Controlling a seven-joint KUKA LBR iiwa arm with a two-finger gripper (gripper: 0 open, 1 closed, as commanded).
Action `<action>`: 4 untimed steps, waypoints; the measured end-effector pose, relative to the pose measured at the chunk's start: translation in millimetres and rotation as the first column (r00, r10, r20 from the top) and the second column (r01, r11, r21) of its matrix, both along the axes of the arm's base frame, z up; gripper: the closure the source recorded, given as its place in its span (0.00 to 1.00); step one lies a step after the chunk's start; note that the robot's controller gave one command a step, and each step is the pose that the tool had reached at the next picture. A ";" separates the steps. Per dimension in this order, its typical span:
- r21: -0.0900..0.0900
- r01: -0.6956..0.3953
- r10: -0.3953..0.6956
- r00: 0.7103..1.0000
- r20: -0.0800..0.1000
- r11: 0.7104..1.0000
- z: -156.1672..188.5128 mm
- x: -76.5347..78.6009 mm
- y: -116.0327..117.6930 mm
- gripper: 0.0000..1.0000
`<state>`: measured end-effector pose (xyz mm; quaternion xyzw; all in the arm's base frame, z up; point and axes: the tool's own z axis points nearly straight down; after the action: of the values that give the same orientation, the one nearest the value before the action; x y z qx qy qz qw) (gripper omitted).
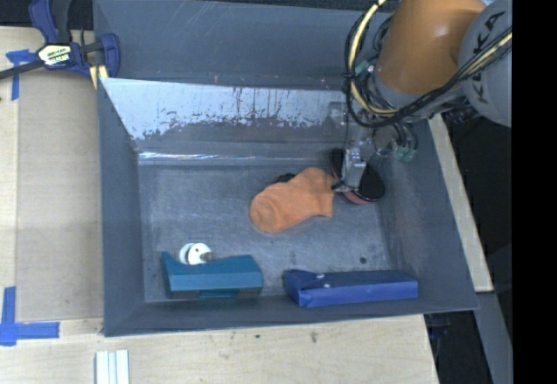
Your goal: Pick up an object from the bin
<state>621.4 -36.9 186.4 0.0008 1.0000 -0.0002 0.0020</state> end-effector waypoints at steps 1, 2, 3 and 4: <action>0.001 0.124 -0.124 0.992 0.002 0.992 -64.0 0.6 -41.0 0.00; 0.000 -0.045 0.045 0.999 -0.003 0.999 -47.3 -31.8 18.5 0.00; 0.002 0.082 -0.082 0.997 0.003 0.997 -61.9 -15.5 -20.2 0.00; -0.002 0.120 -0.120 0.993 0.001 0.993 -93.5 -28.4 -9.2 0.00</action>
Offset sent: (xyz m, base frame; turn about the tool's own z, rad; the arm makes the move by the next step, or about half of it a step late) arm -0.0409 0.0374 -0.0382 -0.0737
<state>593.0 -46.1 92.8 0.0609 0.9981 -0.0013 0.0024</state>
